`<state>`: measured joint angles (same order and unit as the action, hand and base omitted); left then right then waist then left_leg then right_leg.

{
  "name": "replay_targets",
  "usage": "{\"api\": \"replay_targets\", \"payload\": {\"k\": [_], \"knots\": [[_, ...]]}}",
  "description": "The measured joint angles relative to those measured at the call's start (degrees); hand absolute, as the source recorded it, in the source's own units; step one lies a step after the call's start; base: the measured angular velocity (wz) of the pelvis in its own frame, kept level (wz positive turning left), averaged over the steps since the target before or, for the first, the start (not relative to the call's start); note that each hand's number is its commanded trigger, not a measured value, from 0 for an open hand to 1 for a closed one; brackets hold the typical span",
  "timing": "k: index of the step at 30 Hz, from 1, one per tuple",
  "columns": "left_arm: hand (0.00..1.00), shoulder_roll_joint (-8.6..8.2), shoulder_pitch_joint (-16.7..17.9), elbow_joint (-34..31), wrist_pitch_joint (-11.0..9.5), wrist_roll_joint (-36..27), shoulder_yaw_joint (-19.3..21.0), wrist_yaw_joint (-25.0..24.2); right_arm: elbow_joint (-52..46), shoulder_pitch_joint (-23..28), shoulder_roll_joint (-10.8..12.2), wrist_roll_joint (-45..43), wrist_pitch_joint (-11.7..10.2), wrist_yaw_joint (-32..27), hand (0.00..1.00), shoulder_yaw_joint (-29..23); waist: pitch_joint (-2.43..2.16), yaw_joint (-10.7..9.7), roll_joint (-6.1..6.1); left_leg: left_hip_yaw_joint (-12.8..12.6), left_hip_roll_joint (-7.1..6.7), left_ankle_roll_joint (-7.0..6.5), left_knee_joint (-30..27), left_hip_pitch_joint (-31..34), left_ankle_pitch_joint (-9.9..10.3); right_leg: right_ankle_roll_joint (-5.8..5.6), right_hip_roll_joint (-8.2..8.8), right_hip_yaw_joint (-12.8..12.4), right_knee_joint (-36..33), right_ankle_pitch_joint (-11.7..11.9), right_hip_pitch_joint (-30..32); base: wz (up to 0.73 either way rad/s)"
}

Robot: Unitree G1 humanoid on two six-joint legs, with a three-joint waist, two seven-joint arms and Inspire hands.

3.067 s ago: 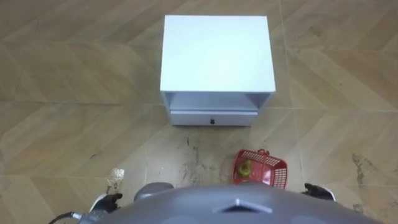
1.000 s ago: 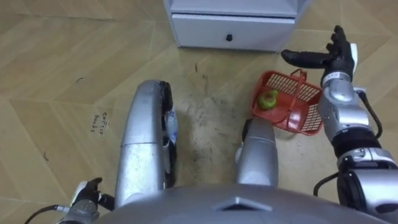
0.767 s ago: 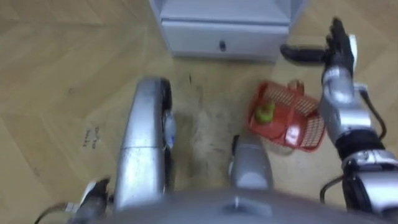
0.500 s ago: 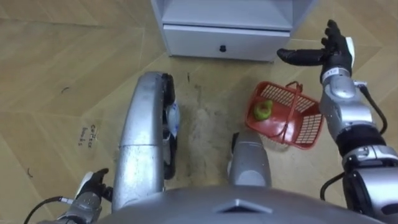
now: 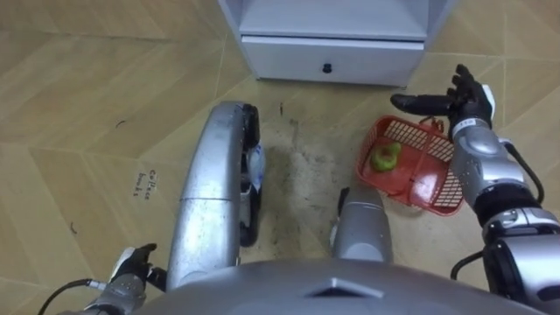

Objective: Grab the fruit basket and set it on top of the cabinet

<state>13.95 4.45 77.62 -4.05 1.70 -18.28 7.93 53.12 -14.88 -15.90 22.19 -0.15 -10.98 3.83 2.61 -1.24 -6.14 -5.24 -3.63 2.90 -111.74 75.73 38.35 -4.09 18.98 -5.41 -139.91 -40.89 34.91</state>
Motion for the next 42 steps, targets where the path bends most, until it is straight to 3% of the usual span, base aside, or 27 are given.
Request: {"api": "replay_targets", "payload": {"k": [23,29,42], "knots": [[0.00,0.02,-0.2,0.2,-0.2,-4.6,-0.2,0.6,5.2,0.5,-0.2,3.2,0.2,-1.5,0.00,1.6,-0.05,0.0,0.42,-0.2,0.24,0.58,0.4,-0.2,0.0,0.14,-0.09,-0.4,-0.5,-0.1,0.7,0.00],[0.00,0.02,0.3,0.2,-0.1,-5.5,-0.2,0.6,7.0,0.8,-0.2,3.0,0.3,-1.7,0.00,1.7,-0.07,-0.1,0.52,-0.5,0.87,0.64,0.4,-0.1,0.0,0.18,-0.23,-0.7,-0.7,-0.1,1.2,-0.01],[0.00,-0.14,0.4,-0.1,-0.1,-6.7,-1.2,0.5,9.0,1.7,0.1,3.0,0.3,-1.9,0.00,1.7,-0.10,0.0,1.48,-0.5,0.88,0.78,0.4,0.4,-0.1,0.19,-0.56,-0.8,-0.7,-0.1,1.5,0.00]]}}
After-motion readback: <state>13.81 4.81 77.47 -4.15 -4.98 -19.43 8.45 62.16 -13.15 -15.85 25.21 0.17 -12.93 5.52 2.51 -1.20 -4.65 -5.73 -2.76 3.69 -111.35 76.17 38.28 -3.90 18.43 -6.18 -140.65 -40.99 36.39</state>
